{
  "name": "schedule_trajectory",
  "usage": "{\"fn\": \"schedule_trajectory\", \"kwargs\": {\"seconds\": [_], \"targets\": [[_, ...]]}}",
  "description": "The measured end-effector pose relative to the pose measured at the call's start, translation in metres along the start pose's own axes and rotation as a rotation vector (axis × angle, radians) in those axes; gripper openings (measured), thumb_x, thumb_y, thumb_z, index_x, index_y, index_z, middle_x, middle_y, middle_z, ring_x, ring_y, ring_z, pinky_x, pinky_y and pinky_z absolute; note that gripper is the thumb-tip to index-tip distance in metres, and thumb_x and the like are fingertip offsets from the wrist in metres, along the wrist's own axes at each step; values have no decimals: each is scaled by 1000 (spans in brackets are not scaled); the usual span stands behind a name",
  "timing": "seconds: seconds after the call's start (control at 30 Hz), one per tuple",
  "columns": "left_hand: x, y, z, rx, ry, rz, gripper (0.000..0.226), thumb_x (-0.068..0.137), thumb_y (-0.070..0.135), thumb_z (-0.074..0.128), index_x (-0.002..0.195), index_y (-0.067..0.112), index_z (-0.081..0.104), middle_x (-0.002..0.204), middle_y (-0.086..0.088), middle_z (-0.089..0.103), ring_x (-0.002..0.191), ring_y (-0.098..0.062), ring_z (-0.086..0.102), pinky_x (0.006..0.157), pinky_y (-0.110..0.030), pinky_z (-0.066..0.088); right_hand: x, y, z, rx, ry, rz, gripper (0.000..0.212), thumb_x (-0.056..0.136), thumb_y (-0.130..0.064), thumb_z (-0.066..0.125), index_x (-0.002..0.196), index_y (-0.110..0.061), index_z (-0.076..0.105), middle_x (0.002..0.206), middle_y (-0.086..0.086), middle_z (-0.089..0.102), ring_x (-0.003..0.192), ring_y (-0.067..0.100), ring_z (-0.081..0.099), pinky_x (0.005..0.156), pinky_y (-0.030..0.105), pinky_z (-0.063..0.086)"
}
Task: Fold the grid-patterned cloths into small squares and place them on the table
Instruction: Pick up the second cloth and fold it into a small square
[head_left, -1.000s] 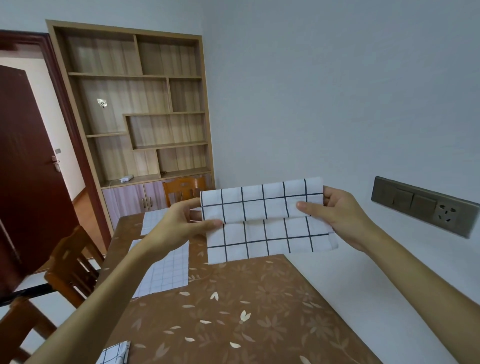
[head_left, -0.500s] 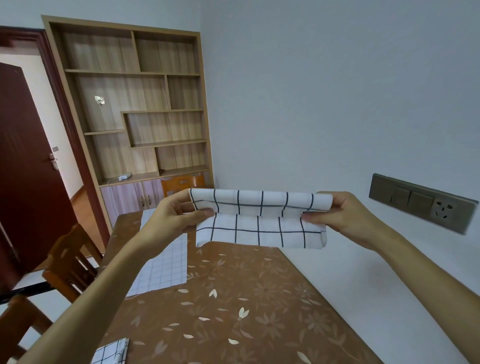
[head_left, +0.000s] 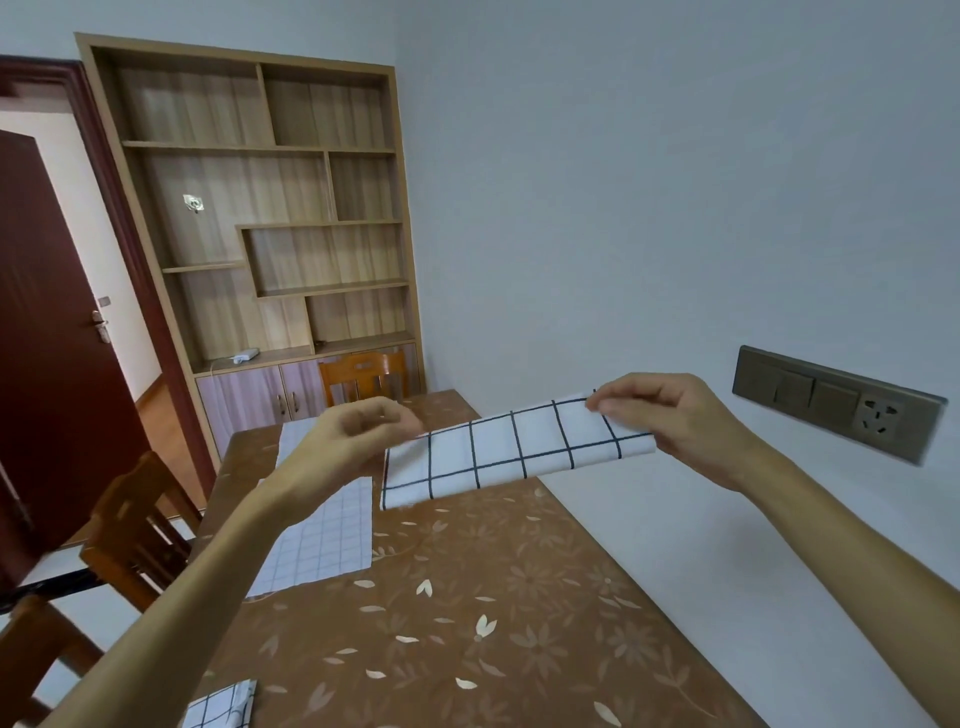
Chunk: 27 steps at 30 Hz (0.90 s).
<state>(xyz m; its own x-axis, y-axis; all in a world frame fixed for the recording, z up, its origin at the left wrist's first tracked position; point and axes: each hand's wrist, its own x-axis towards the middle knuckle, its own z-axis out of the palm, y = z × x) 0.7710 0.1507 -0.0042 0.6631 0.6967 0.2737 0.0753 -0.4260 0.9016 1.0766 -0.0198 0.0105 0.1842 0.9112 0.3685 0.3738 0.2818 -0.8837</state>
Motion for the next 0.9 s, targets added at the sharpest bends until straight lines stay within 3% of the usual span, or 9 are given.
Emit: {"fn": "schedule_trajectory", "kwargs": {"seconds": [0.1,0.23,0.33,0.5,0.6,0.67,0.73,0.8,0.9], "targets": [[0,7,12,150,-151,5,48,68,54,82,107,29,69,92,-12,75,86,-30,68,81,-46,54,2,-7,9,-38,-10,-64,30,87,-3,73,112,-20,73,88,-5,76,80,9,68,73,16,53],[4,15,44,232,-279,57,33,84,45,72,105,21,72,96,-6,77,88,-26,72,77,-43,59,4,-16,23,-59,-77,-95,49,86,-6,75,128,-26,62,88,6,75,80,11,70,76,18,53],[4,18,68,135,-283,107,38,90,43,67,109,10,70,105,-9,76,98,-29,73,84,-52,60,6,-22,36,-127,-46,-130,49,83,-8,78,126,-26,63,90,8,73,82,2,70,75,14,54],[7,15,94,37,-91,261,33,99,36,61,111,6,68,101,-25,71,90,-47,68,76,-66,54,9,-25,48,125,104,-57,48,84,-23,76,130,-24,60,102,7,78,96,21,75,85,28,59],[6,16,104,33,82,334,27,101,32,57,103,6,65,80,1,72,71,-19,69,62,-40,59,6,-17,55,154,35,61,36,90,-29,70,123,-18,63,107,1,78,99,19,75,77,25,59],[4,16,106,69,185,349,28,102,30,55,90,4,58,64,9,60,57,-8,53,51,-25,43,1,-8,64,99,-19,97,28,95,-32,65,119,-17,67,107,2,78,99,20,75,81,28,60],[4,12,107,60,223,343,34,102,35,53,89,4,54,71,-8,61,64,-30,56,54,-46,47,-2,-4,72,100,-19,95,25,98,-32,60,112,-15,71,102,1,79,93,17,76,82,30,60],[1,10,108,18,218,316,37,101,43,53,97,6,56,85,-19,65,79,-41,63,63,-60,53,-2,-2,78,65,44,46,22,99,-31,59,95,-14,71,78,-9,77,72,4,73,69,18,56],[-9,11,112,-72,99,208,30,96,44,61,117,22,58,102,-6,74,90,-31,73,74,-54,61,2,-1,84,4,204,2,29,100,-35,56,87,-10,64,64,-9,69,57,0,63,56,15,47]]}}
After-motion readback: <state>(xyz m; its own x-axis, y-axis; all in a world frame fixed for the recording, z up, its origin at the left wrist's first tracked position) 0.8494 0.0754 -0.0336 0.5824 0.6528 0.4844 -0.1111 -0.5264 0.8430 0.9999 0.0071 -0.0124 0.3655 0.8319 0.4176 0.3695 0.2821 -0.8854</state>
